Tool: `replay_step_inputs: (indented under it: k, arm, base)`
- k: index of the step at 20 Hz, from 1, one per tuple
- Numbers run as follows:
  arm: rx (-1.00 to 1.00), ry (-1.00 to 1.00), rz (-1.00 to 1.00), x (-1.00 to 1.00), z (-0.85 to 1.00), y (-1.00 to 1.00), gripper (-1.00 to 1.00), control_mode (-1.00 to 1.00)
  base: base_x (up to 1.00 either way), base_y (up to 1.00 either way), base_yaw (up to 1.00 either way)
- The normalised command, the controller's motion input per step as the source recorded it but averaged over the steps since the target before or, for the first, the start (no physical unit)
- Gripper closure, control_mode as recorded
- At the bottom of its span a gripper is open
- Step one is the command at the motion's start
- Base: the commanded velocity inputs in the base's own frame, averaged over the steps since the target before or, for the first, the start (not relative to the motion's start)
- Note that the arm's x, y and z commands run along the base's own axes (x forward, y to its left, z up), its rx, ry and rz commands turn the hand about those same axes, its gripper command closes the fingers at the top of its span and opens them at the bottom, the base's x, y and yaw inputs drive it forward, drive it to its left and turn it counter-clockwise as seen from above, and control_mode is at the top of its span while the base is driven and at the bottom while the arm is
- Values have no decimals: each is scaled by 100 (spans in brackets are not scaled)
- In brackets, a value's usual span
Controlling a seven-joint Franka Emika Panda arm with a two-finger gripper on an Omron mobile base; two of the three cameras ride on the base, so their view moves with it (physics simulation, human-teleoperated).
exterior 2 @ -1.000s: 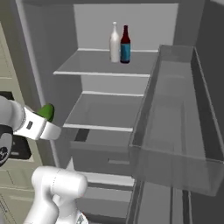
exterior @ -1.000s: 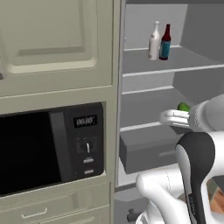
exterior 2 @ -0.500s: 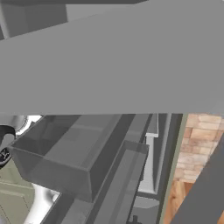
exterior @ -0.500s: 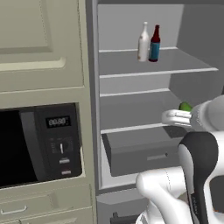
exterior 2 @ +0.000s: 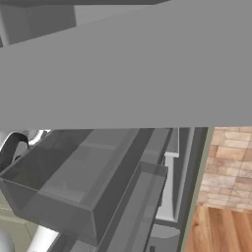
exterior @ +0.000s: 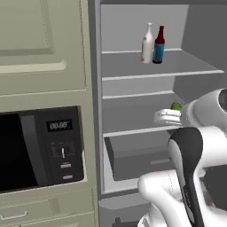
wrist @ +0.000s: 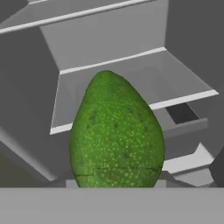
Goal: Place the beer and liquor on the top shelf of the fridge to keep them out of children's reach, and place the avocado on lower shelves for easy access.
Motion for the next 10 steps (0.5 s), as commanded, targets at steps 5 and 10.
replay_step_inputs:
  k: [5,10]
  arm:
    - [0,11,0,52,-60,-13,100,-100]
    - [0,10,0,52,-52,-6,100,-100]
  base:
    - [0,0,0]
    - [0,0,0]
